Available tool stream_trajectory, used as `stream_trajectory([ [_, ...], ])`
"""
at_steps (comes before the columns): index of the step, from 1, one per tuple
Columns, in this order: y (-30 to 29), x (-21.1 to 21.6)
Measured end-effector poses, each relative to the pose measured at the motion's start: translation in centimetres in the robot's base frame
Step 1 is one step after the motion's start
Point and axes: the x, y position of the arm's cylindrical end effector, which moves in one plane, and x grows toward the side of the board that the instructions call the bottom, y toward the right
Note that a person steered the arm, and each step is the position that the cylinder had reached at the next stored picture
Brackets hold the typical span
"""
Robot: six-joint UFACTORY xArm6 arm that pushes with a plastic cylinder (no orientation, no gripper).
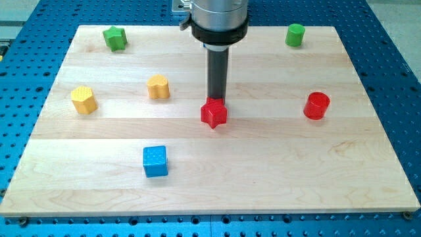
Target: Move the red star to the bottom left corner of the board
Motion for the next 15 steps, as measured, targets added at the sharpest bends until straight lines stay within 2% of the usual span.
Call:
stream_trajectory([
  [1, 2.7, 0.1],
  [2, 0.1, 2.6],
  [3, -9.8, 4.4],
  [4, -15.1, 5.8],
  [5, -10.0, 4.7],
  [6, -6.1, 5.3],
  [8, -11.4, 9.4],
  [10, -18.6, 9.4],
  [11, -18.3, 7.1],
  [12, -23.1, 7.1],
  [13, -27.6, 9.8],
  [14, -26.5, 10.1],
  [15, -25.1, 6.0],
])
